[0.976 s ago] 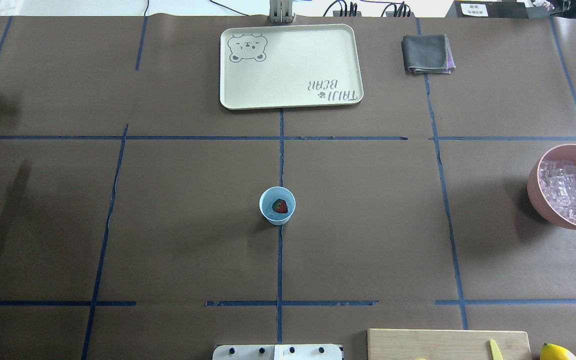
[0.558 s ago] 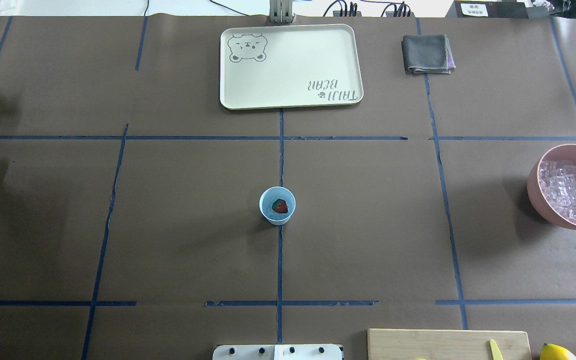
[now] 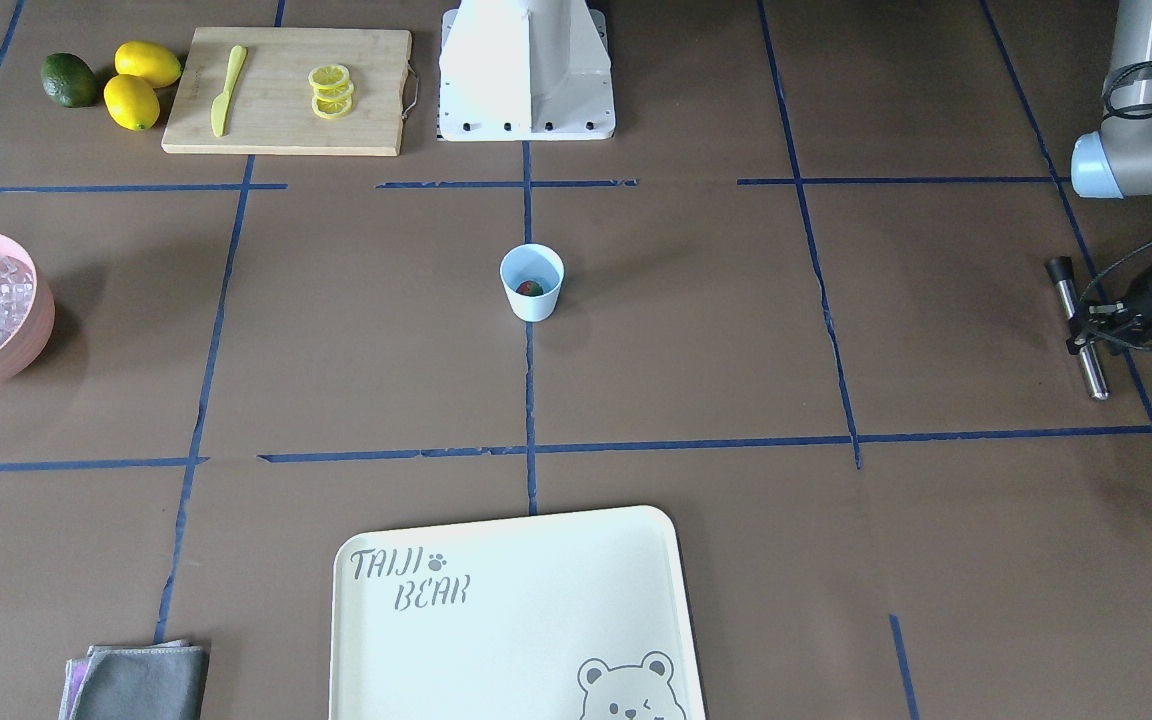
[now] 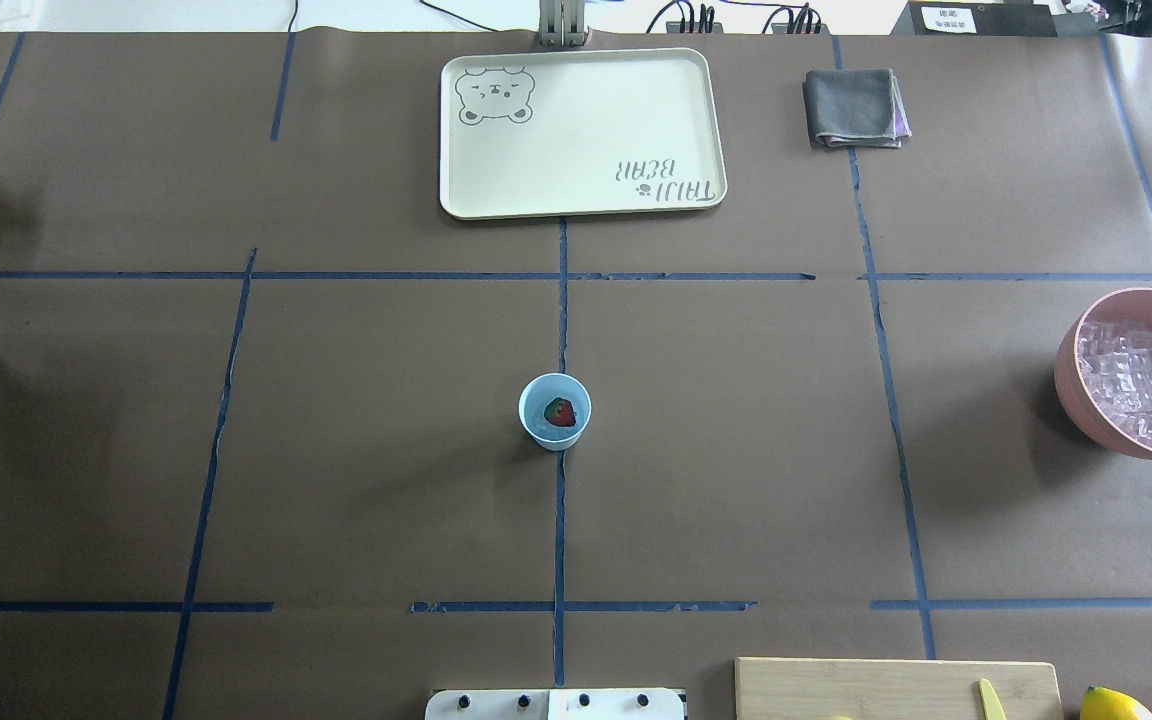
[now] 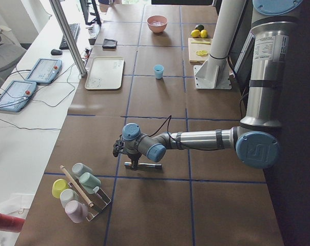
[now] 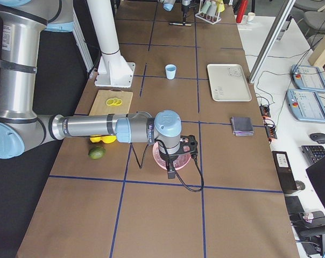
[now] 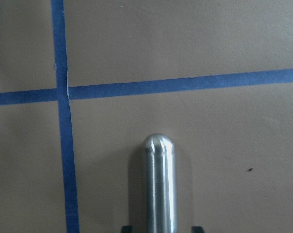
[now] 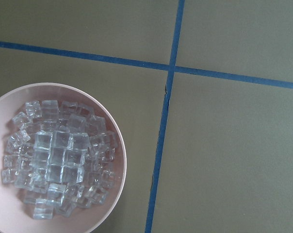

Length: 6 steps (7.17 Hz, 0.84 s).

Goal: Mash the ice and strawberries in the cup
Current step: 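Lower the muddler onto the table and open the left gripper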

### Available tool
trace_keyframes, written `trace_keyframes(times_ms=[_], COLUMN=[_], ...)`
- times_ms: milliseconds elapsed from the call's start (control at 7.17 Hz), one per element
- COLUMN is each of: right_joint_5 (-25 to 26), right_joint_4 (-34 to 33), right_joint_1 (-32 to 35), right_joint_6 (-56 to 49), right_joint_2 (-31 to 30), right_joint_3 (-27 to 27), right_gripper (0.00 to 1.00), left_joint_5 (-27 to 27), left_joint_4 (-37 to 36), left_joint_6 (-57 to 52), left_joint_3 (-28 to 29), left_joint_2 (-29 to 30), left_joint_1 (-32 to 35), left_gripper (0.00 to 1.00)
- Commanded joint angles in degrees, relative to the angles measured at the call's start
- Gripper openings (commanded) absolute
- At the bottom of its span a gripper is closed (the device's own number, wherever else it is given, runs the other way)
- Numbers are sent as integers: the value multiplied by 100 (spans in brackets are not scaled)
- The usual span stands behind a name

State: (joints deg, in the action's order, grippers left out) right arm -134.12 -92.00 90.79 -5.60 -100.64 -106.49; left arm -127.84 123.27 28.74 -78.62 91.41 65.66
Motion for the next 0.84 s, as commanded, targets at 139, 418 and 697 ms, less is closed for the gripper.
trace_keyframes(times_ms=[139, 418, 697], right_joint_5=[0, 0, 0], right_joint_4=[7, 7, 7], right_joint_1=[0, 8, 0], right_joint_6=[7, 7, 7], right_joint_2=[0, 0, 0], right_joint_3=[-12, -12, -12], right_gripper=[100, 99, 99], left_joint_5=[-803, -830, -770], left_joint_4=[-84, -293, -2453], left_joint_6=[-70, -846, -2996], left_joint_3=[-241, -321, -784], left_joint_2=[0, 0, 183], left_joint_1=[191, 700, 1717], left_gripper=[100, 100, 100])
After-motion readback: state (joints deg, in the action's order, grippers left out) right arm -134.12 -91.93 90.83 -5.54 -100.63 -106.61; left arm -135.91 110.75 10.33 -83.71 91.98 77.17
